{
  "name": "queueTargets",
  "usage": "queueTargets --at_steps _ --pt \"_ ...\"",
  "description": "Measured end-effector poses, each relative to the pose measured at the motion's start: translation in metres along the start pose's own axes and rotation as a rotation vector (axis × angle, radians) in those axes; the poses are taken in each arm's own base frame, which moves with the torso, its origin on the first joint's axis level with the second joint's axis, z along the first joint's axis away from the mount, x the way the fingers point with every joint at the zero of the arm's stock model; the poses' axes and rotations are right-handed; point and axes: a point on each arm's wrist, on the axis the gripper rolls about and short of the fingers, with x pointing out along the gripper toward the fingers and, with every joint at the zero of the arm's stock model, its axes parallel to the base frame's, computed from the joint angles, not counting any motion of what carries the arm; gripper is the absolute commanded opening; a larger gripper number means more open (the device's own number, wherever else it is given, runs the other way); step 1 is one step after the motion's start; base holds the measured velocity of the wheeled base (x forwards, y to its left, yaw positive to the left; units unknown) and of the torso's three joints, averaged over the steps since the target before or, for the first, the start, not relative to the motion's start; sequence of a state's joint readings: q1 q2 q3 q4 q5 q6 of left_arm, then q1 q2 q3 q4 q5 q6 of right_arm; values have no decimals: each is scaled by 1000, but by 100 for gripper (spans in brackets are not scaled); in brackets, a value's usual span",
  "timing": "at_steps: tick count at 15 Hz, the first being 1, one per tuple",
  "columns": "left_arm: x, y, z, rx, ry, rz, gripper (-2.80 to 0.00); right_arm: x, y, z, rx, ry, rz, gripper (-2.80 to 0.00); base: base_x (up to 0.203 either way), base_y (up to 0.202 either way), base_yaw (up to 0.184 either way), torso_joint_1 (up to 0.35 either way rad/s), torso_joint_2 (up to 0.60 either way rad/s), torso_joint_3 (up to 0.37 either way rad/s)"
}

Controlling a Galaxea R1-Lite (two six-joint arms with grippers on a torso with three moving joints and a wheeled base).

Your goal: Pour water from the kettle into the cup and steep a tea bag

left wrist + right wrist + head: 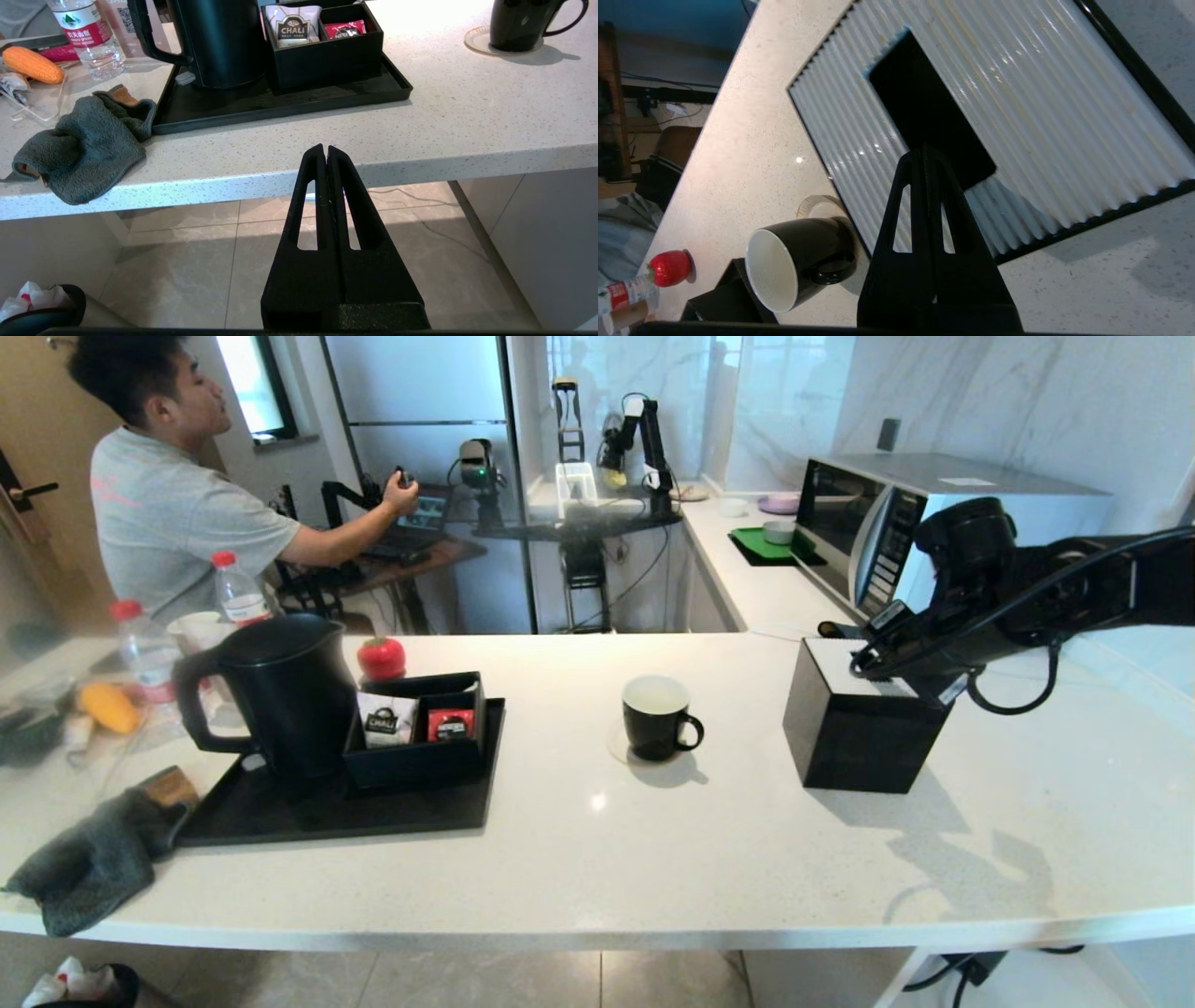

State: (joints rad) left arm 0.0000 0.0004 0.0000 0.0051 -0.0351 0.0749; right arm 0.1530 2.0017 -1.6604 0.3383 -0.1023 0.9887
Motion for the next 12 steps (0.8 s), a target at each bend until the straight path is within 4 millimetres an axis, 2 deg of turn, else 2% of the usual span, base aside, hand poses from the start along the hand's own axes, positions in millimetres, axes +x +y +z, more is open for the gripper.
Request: queueTargets --at_steps 3,5,9,12 --pt "0 0 0 0 0 0 -280 -6 7 6 4 -43 65 -280 0 0 0 0 0 0" --pt "0 0 0 0 0 0 -280 -20 15 12 -39 -88 125 -280 0 0 0 0 0 0" --pt "0 0 0 0 0 0 -280 -67 26 24 -280 -183 225 -280 0 0 0 0 0 0" --pt "0 0 0 0 0 0 -280 -105 17 22 -510 -250 264 -280 0 0 0 0 0 0"
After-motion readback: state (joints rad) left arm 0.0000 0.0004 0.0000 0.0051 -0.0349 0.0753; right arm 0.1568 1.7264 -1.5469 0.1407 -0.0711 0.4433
